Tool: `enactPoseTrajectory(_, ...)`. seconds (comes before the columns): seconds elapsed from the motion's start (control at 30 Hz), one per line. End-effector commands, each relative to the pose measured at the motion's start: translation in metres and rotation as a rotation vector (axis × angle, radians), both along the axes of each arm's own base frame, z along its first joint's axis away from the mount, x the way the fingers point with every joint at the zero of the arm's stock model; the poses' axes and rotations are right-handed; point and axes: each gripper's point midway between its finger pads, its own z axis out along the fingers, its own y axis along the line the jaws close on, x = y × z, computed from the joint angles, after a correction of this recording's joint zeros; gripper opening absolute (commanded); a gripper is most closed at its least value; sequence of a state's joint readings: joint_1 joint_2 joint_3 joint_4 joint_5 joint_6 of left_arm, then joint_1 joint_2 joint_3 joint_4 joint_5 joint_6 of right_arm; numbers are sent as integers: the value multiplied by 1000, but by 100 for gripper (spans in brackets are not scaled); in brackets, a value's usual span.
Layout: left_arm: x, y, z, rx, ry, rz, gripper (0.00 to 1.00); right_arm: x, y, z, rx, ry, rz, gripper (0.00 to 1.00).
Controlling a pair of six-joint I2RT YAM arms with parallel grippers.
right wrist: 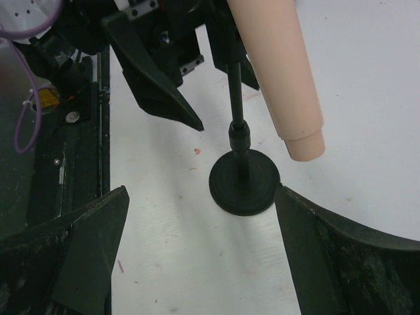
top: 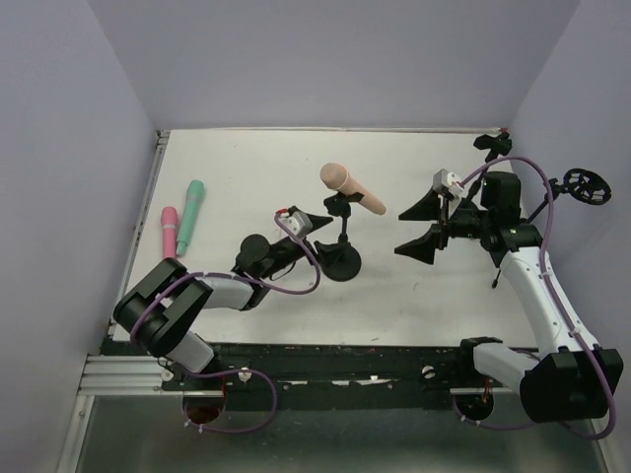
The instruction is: Attach the microphones to the stand
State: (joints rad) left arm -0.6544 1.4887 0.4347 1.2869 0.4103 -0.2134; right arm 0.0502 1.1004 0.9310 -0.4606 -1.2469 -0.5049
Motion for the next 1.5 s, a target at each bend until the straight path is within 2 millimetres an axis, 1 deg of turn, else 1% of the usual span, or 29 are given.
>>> enactPoseTrajectory(0.0, 13, -6, 30, -70, -183, 67, 83, -8, 5, 9, 63, -12, 64, 100)
enactPoseTrajectory(0.17, 18, -13, 33, -75, -188, 59, 74, -7, 4, 4, 65, 7, 64, 100)
enactPoseTrajectory(0.23, 18, -16, 32, -68, -182, 47, 68, -6, 4, 3, 64, 11, 64, 100)
enactPoseTrajectory(0.4, 17, -21, 33, -51, -185, 36, 60, -5, 4, 0, 62, 25, 62, 100)
enactPoseTrajectory(0.47, 16, -22, 35, -49, -191, 31, 54, -3, 4, -1, 59, 28, 56, 100)
enactPoseTrajectory(0.53, 17, -22, 36, -42, -196, 33, 45, -2, 3, -2, 59, 29, 52, 100)
enactPoseTrajectory(0.6, 19, -22, 36, -32, -197, 39, 33, -3, 2, -2, 62, 31, 54, 100)
enactPoseTrajectory(0.73, 23, -23, 42, -9, -220, 49, 6, -4, 2, -2, 66, 34, 57, 100)
enactPoseTrajectory(0.8, 26, -22, 49, -10, -235, 54, 0, -4, 1, -3, 68, 39, 55, 100)
enactPoseTrajectory(0.83, 28, -19, 53, -12, -241, 62, 0, -4, 1, -2, 68, 39, 54, 100)
enactPoseTrajectory(0.9, 38, -6, 64, -40, -248, 106, 0, -4, 1, -2, 71, 42, 55, 100)
enactPoseTrajectory(1.0, 60, 24, 78, -66, -251, 180, 0, -5, 1, -3, 75, 53, 60, 100)
enactPoseTrajectory(1.07, 81, 48, 87, -64, -248, 244, 0, -5, 1, -3, 77, 57, 62, 100)
enactPoseTrajectory(1.13, 106, 71, 91, -45, -231, 304, 0, -5, 1, -3, 77, 56, 62, 100)
enactPoseTrajectory(1.17, 120, 87, 92, -42, -223, 349, 0, -5, 1, -2, 76, 53, 63, 100)
enactPoseTrajectory(1.23, 144, 114, 97, -53, -218, 409, 0, -6, 1, -4, 72, 46, 67, 100)
enactPoseTrajectory(1.3, 168, 137, 98, -56, -207, 454, 0, -6, 1, -4, 72, 46, 68, 100)
enactPoseTrajectory(1.33, 180, 150, 94, -51, -196, 478, 0, -6, 1, -4, 74, 49, 72, 100)
enactPoseTrajectory(1.37, 190, 159, 98, -49, -200, 496, 0, -7, 1, -5, 75, 51, 75, 100)
enactPoseTrajectory(1.4, 203, 170, 95, -42, -187, 522, 0, -6, 1, -5, 76, 53, 75, 100)
enactPoseTrajectory(1.47, 223, 186, 97, -35, -183, 558, 0, -6, 1, -8, 75, 63, 75, 100)
